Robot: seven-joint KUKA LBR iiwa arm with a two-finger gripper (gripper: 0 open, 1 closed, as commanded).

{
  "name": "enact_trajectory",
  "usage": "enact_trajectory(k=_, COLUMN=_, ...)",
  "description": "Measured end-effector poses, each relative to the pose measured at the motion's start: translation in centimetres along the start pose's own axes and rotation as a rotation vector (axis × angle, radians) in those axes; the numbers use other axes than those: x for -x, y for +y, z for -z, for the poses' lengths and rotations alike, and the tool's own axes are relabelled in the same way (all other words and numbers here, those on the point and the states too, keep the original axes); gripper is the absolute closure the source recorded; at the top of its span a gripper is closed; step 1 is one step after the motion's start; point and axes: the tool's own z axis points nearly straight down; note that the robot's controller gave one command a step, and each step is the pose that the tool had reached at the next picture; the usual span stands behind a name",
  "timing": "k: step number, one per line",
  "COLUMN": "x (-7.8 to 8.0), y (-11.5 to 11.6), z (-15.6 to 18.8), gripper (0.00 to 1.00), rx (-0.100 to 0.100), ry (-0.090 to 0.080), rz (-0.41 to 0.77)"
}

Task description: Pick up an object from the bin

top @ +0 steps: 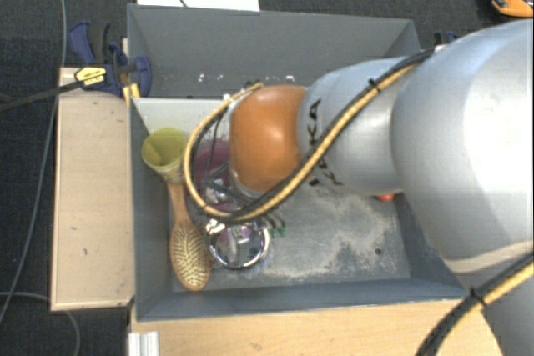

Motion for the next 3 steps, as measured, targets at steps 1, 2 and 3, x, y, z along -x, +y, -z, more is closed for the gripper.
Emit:
enact_trajectory(k=1, x=1.8, y=-2.1, z=-1.8, gripper=0.00, rx=0.000, ry=-0.015, rz=-0.102)
enact_trajectory(k=2, x=1.2, y=-3.2, z=-1.6, gripper=1.00, rx=0.003, ry=-0.005, rz=-0.280)
enact_trajectory(k=3, x=1.2, y=-3.2, z=-1.6, gripper=1.00, rx=0.003, ry=-0.005, rz=-0.281)
